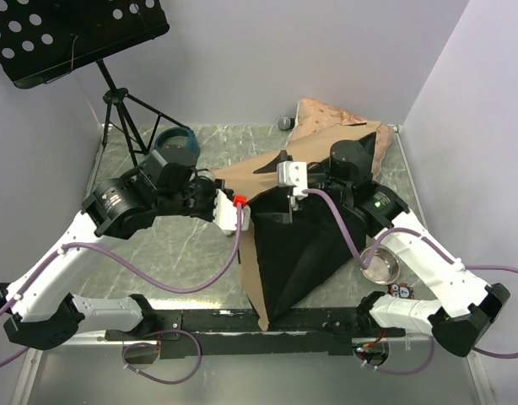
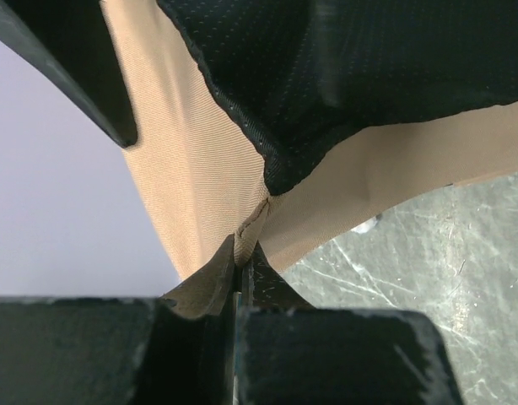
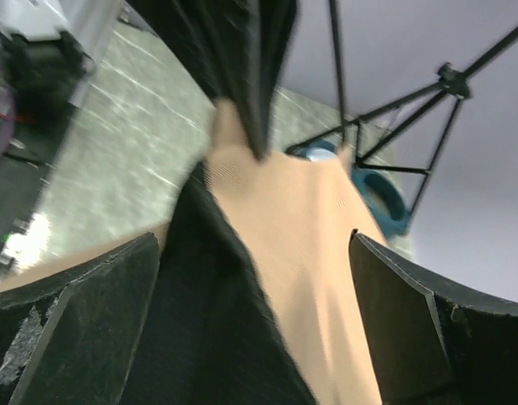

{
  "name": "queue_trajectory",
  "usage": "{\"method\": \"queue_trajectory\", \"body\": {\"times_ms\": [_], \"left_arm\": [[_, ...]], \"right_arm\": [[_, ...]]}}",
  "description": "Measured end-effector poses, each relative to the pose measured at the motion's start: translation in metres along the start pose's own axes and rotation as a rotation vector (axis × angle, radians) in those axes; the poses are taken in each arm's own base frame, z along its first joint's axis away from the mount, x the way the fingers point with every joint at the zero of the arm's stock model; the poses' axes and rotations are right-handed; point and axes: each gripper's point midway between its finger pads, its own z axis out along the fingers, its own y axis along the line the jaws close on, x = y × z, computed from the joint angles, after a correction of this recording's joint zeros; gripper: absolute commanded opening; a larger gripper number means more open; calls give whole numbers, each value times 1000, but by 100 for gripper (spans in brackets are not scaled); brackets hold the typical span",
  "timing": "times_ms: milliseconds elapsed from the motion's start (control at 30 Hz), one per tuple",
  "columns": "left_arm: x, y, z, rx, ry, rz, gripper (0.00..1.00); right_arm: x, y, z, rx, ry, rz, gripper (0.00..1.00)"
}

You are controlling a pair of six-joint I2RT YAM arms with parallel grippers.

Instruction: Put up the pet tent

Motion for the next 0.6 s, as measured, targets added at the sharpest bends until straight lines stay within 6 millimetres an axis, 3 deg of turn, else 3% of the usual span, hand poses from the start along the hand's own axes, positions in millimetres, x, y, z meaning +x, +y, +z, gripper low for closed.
{"method": "queue_trajectory", "body": {"times_ms": [200,300,400,467,600], "left_arm": [[-3,3,-1,-8,-7,-28,4],[-6,7,-1,-13,-10,-42,4],[-9,11,-1,-20,-14,-60,5],[-10,12,0,-20,-12,-81,5],[-9,11,1,-19,-5,-128,4]], "right_arm": [[-14,27,19,-3,-19,66,98],[2,29,28,52,18,105,86],[25,18,30,147,71,132,70],[34,8,31,219,88,144,55],[35,-5,30,298,82,169,0]]}}
